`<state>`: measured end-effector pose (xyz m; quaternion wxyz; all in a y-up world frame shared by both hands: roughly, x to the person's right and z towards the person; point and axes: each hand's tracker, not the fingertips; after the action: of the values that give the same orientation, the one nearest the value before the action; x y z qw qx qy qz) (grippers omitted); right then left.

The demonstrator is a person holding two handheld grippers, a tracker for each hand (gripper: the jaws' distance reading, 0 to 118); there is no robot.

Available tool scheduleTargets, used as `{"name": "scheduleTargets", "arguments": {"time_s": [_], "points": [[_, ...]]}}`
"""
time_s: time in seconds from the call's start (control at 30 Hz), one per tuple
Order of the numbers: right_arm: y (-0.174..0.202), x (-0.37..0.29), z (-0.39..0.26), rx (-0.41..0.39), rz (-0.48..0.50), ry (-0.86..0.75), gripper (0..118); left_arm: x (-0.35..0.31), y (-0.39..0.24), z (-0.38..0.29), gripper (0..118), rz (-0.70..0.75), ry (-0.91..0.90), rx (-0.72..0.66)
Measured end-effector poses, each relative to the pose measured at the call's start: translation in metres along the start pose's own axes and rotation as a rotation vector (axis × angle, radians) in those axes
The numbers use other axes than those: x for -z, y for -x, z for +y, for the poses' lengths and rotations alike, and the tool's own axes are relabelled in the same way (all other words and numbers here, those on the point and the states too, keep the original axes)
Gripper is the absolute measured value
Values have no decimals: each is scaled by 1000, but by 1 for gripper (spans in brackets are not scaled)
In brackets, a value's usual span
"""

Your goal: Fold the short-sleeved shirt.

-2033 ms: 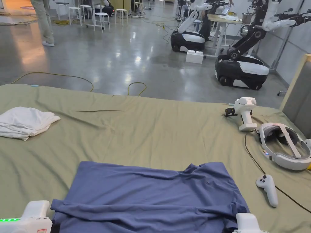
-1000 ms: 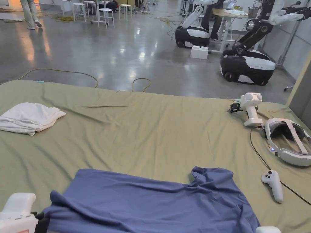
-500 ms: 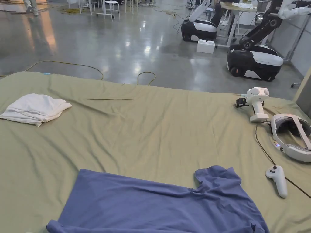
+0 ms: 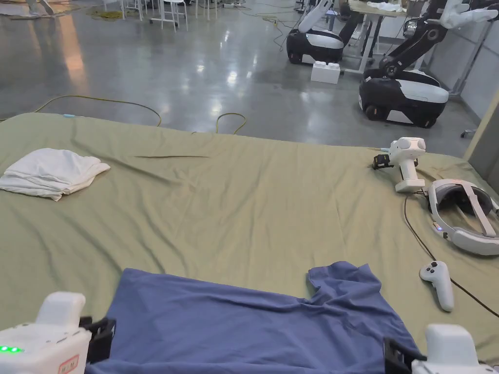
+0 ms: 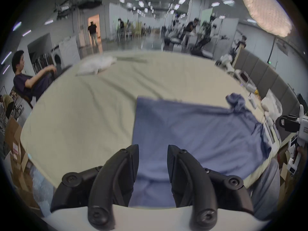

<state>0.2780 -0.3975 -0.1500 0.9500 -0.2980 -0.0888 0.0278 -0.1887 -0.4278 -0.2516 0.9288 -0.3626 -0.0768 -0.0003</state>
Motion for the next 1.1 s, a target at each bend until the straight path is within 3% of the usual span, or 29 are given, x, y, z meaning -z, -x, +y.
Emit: {"name": "scheduleTargets", "arguments": {"time_s": [0.2, 0.27, 0.3, 0.33, 0.37, 0.4, 0.47, 0.73, 1.1], "points": [[27, 0, 39, 86, -7, -284, 65, -13, -33, 44, 40, -24, -250, -28], [35, 2, 47, 96, -26, -338, 58, -19, -41, 52, 40, -19, -328, -21], [38, 1, 50, 99, -25, -363, 51, -21, -45, 56, 39, -13, -356, -17], [41, -1, 52, 104, -22, -391, 28, -24, -49, 59, 38, -5, -377, -13], [44, -1, 55, 113, -24, -418, 15, -27, -52, 62, 36, -4, -404, -12], [47, -1, 57, 113, -26, -425, 13, -30, -54, 63, 29, -9, -422, -11], [49, -2, 60, 129, -36, -456, 2, -35, -57, 65, 5, -22, -446, -11], [54, 4, 68, 123, -19, -470, 0, -33, -43, 69, 1, -8, -428, 9], [46, 32, 60, 102, -16, -371, 0, 104, 42, 92, 1, -37, 80, -91]]}}
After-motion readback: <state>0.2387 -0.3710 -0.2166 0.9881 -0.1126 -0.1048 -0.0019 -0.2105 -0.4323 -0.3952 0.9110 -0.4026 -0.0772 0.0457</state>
